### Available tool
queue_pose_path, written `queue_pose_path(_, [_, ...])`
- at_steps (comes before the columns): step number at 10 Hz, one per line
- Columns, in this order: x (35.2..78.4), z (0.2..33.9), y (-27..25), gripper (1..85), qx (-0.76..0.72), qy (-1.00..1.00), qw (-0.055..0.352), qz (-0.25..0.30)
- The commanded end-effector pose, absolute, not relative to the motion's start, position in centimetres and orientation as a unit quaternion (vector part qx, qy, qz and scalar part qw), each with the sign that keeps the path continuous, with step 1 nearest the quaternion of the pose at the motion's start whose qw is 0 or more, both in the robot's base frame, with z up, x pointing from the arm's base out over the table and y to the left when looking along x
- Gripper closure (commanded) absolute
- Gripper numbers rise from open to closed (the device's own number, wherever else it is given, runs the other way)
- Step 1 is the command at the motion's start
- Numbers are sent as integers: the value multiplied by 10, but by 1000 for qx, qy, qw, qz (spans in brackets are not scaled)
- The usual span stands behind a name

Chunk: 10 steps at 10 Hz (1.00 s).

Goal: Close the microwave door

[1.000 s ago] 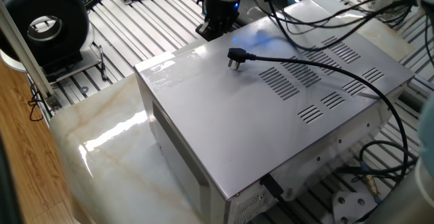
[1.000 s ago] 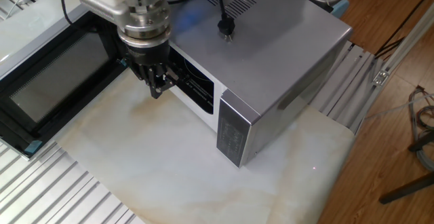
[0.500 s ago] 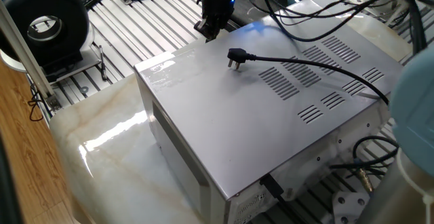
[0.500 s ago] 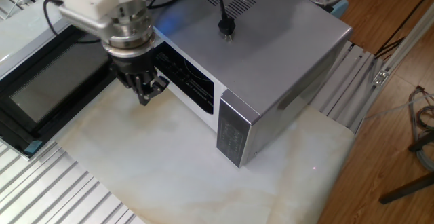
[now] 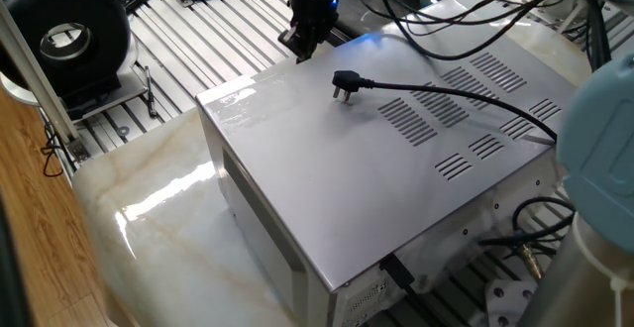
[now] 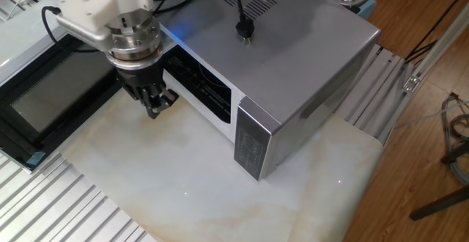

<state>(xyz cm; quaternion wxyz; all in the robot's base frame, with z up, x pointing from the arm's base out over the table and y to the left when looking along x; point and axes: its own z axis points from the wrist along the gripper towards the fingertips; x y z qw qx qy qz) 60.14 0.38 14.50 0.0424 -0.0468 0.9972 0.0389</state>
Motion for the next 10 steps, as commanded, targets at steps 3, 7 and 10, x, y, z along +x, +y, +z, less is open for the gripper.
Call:
queue_pose_path(3, [608, 146, 1, 847, -52, 997, 53, 35])
queue_pose_path(7, [639, 143, -62, 847, -104, 994, 33, 24])
queue_pose_path(10, [653, 132, -75, 847, -103, 994, 40, 11])
